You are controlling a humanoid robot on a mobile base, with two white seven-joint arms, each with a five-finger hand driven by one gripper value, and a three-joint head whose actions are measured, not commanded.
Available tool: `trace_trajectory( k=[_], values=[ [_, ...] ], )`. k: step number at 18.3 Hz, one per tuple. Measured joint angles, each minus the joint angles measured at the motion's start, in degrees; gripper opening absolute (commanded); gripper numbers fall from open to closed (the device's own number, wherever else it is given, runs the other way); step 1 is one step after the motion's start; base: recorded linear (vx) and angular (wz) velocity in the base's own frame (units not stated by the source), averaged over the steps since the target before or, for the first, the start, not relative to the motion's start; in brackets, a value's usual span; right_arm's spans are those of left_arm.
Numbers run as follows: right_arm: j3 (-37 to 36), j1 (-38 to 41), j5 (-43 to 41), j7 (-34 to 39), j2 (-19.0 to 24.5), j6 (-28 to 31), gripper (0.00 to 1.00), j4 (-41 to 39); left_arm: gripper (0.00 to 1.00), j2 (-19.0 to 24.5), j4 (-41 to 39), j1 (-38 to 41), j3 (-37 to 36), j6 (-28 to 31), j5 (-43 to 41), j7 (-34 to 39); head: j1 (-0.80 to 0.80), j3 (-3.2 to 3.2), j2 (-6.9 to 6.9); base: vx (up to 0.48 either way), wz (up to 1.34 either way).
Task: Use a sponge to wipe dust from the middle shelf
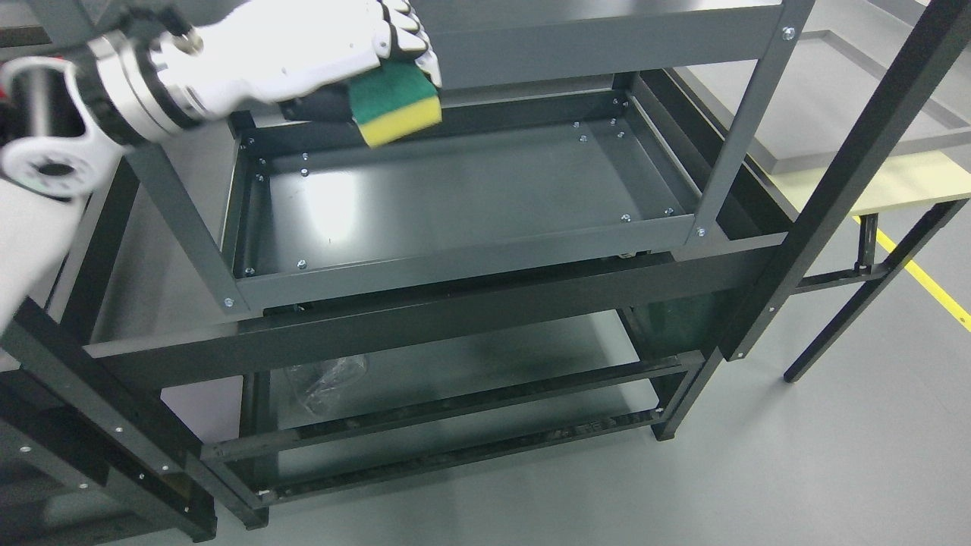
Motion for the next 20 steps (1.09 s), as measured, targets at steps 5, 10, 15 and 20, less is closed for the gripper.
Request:
trace_trajectory(
  k=[5,10,15,20],
  values=[
    [0.00,0.00,0.00,-0.01,0.00,0.00,1.00,0.00,0.00,-7.25,-2.32,13.13,-1.45,-0.01,2.99,-0.18,0.00,0.00,0.00,0.000,0.00],
    [0.00,0.00,0.00,-0.05,0.00,0.00,1.00,0.00,0.00,-16.91,-2.29,30.68,2.66,-0.03,4.22,-0.15,0.00,0.00,0.00,0.000,0.00],
    [0.00,0.00,0.00,-0.04,0.00,0.00,1.00,0.00,0.00,-23.74,-3.00,43.54,10.25,9.99,8.67,7.77,0.00,0.00,0.00,0.000,0.00],
    [0.00,0.01,0.00,-0.05,0.00,0.00,1.00,0.00,0.00,-28.01,-6.50,50.04,16.98,29.30,14.12,15.28,0.00,0.00,0.00,0.000,0.00]
  ],
)
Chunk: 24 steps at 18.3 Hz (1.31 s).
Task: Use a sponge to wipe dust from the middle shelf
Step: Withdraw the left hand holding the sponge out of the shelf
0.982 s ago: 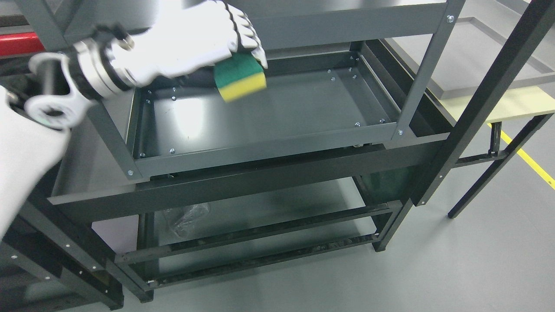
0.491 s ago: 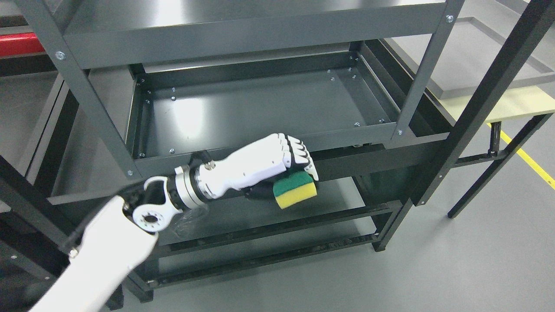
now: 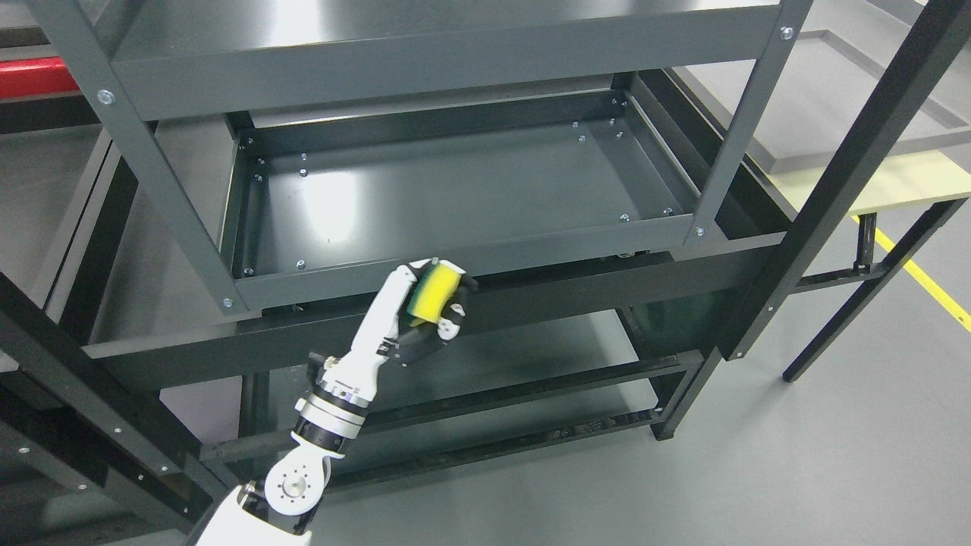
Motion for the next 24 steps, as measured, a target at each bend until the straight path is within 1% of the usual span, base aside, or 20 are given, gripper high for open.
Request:
trace_trajectory(
  k=[2,3,5,7,9,15,18,24],
  values=[
    [0.00,-0.01,0.00,0.00,0.00,0.00,1.00,0.00,0.00,-1.15,-2.01,1.23,2.86,7.55,1.31,0.03,0.00,0.00,0.00,0.000,0.00],
    [0.00,-0.01,0.00,0.00,0.00,0.00,1.00,0.00,0.00,-1.67,-3.07,1.68,4.21,10.25,1.86,-1.23,0.00,0.00,0.00,0.000,0.00],
    [0.00,-0.01,0.00,0.00,0.00,0.00,1.00,0.00,0.00,-2.59,-5.02,2.49,7.30,12.83,2.72,-4.96,0.00,0.00,0.00,0.000,0.00],
    [0.00,0.00,0.00,0.00,0.00,0.00,1.00,0.00,0.00,-3.37,-6.72,3.29,10.60,13.05,4.06,-8.14,0.00,0.00,0.00,0.000,0.00],
    [0.00,0.00,0.00,0.00,0.00,0.00,1.00,0.00,0.00,-4.03,-8.13,3.82,13.81,11.83,5.23,-9.59,0.00,0.00,0.00,0.000,0.00],
    [0.00,-0.01,0.00,0.00,0.00,0.00,1.00,0.00,0.00,-5.34,-10.95,6.16,22.57,8.87,7.61,-10.65,0.00,0.00,0.00,0.000,0.00],
    [0.00,-0.01,0.00,0.00,0.00,0.00,1.00,0.00,0.00,-5.76,-11.79,7.90,25.20,8.10,8.12,-10.73,0.00,0.00,0.00,0.000,0.00],
    [0.00,-0.01,0.00,-0.01,0.00,0.00,1.00,0.00,0.00,-6.27,-12.95,10.19,27.35,6.85,8.54,-10.08,0.00,0.00,0.00,0.000,0.00]
  ],
)
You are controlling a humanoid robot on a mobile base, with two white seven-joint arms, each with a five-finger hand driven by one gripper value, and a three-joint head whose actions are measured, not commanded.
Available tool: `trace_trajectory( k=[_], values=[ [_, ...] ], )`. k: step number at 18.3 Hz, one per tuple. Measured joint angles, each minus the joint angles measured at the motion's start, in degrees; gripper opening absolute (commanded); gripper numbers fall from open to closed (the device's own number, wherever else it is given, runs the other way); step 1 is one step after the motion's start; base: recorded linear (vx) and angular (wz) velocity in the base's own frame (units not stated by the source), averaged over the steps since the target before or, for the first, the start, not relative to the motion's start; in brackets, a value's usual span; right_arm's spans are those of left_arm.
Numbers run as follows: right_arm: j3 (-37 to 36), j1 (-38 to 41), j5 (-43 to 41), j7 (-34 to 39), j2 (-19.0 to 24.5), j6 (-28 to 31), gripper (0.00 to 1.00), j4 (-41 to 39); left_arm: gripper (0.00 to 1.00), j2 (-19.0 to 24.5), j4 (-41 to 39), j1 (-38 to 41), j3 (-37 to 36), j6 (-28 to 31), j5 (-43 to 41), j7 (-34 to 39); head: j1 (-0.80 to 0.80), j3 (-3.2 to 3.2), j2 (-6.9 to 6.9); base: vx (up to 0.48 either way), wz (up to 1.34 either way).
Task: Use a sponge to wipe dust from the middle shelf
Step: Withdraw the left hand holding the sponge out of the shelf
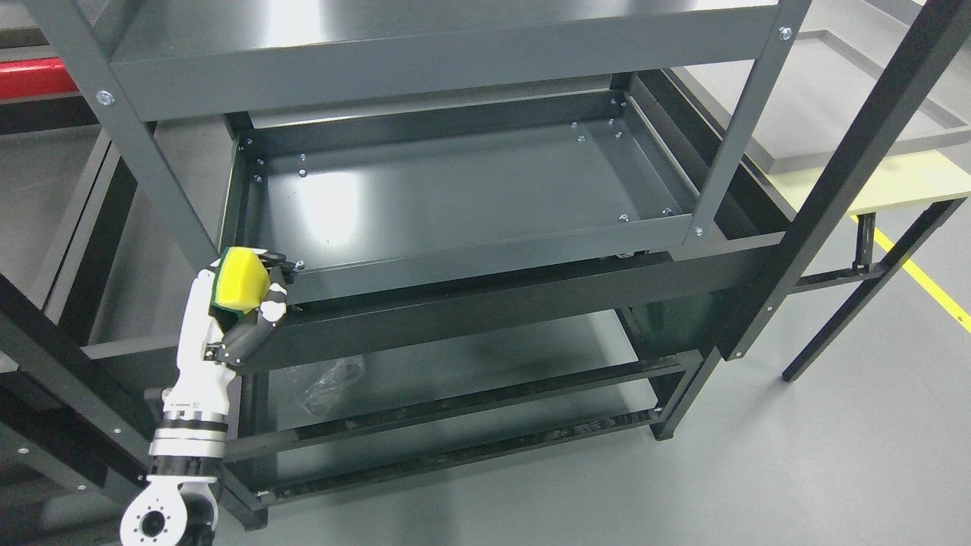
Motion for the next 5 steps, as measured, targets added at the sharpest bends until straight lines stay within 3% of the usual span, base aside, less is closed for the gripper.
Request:
trace_trajectory(
  k=[5],
  values=[
    [0.00,0.00,0.00,0.00,0.00,0.00,1.00,0.00,0.00,-0.27,-0.57,0.98,1.02,-0.18,0.12,0.02,0.00,0.00,0.00,0.000,0.00]
  ],
)
